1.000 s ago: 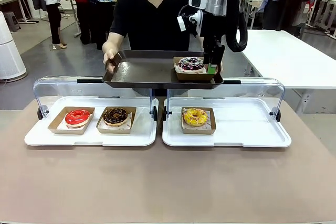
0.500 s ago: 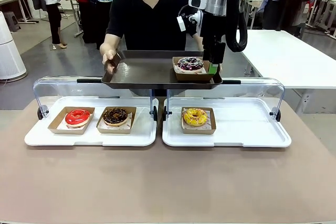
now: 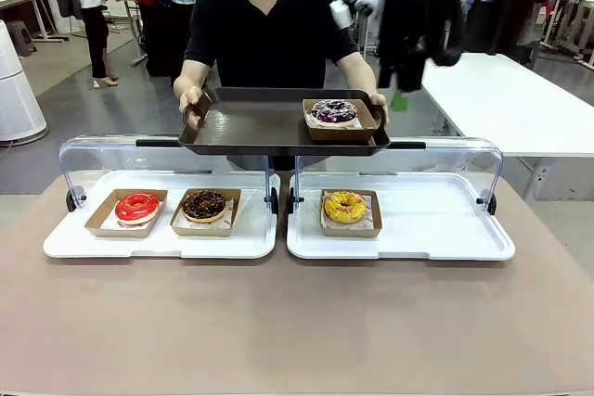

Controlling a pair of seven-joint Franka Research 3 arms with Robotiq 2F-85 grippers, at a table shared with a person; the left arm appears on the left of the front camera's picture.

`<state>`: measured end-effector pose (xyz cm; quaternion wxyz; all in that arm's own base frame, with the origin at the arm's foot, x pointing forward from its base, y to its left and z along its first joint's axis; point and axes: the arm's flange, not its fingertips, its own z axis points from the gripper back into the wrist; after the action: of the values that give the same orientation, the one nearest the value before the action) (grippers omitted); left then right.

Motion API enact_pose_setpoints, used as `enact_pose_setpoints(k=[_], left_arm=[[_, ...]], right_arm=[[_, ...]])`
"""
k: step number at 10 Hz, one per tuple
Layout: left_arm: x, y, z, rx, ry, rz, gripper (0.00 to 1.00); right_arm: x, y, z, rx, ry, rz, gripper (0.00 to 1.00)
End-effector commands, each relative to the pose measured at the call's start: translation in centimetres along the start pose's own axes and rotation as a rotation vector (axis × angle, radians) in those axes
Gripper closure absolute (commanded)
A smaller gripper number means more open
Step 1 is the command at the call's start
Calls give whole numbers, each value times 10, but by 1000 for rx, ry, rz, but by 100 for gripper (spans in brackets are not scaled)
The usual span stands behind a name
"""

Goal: Provide the desired donut to the person.
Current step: Place the picked Paper togo box onto the Handle tray extended by the person.

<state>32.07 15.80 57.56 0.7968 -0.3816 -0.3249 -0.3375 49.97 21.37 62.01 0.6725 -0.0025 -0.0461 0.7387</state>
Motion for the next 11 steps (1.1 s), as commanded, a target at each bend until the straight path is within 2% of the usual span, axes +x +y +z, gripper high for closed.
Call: enact_pose_setpoints(k=[1, 3, 5, 7, 8, 11], left_arm=[[-2, 0, 1, -4, -9, -22, 0], [-2, 0, 1, -4, -9, -22, 0], [-2, 0, 1, -4, -9, -22, 0], [-2, 0, 1, -4, -9, -22, 0], [-2, 0, 1, -4, -9, -22, 0], [-2, 0, 1, -4, -9, -22, 0]], right_arm=[[-66, 57, 3, 5, -2, 21, 0], [-119, 92, -11, 3, 8, -25, 0], [-156, 121, -28, 1, -29, -57, 0], [-170, 125, -25, -13, -53, -83, 0], [-166, 121, -25, 31, -27, -81, 0], [-166, 121, -25, 31, -27, -81, 0]])
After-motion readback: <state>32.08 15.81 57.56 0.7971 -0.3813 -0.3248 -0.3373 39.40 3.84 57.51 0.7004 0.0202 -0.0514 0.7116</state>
